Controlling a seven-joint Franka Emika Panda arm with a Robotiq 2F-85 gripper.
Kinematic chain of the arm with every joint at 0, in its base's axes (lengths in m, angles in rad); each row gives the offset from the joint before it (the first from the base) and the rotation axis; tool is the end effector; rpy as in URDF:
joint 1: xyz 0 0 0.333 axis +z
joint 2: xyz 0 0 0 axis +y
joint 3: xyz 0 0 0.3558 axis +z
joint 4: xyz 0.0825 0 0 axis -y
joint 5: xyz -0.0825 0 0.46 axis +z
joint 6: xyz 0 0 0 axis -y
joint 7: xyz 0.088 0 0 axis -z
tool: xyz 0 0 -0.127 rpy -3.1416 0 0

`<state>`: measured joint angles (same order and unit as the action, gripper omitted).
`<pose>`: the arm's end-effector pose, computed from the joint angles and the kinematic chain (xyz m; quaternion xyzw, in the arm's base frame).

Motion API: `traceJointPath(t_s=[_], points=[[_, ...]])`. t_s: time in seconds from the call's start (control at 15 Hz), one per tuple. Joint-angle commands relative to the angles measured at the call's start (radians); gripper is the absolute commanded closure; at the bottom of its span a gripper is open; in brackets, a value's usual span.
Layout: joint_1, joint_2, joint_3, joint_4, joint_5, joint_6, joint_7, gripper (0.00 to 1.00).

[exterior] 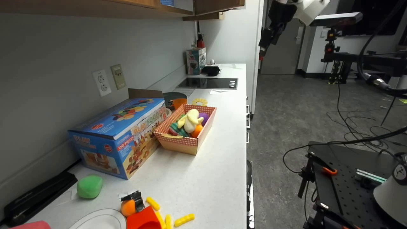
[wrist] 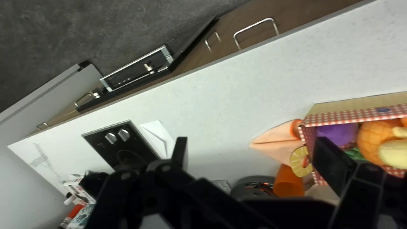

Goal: Open the cabinet door

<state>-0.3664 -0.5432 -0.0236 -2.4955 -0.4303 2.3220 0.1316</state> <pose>0.4326 -0.1931 0.5014 0.9584 -0.1366 0.1566 0.1958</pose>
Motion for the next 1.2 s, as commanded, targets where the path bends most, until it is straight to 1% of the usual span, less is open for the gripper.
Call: traceJointPath(t_s=[0.0, 0.13, 0.27, 0.47, 0.67, 0.8, 0.87, 1.13], points=[[0.099, -0.066, -0.061, -0.012, 0.1, -0.019, -0.067, 0.0], [0.153, -0.089, -0.093, -0.008, 0.181, -0.039, -0.122, 0.0], [0.217, -0.1, -0.136, -0.007, 0.279, -0.049, -0.207, 0.0], [0.297, -0.162, -0.17, -0.007, 0.398, -0.102, -0.319, 0.0], [0.359, -0.2, -0.195, -0.014, 0.477, -0.086, -0.413, 0.0], [0.372, -0.215, -0.188, -0.028, 0.495, 0.006, -0.421, 0.0], [0.388, -0.222, -0.194, -0.03, 0.513, 0.03, -0.434, 0.0], [0.452, -0.257, -0.213, -0.057, 0.571, 0.211, -0.479, 0.0]])
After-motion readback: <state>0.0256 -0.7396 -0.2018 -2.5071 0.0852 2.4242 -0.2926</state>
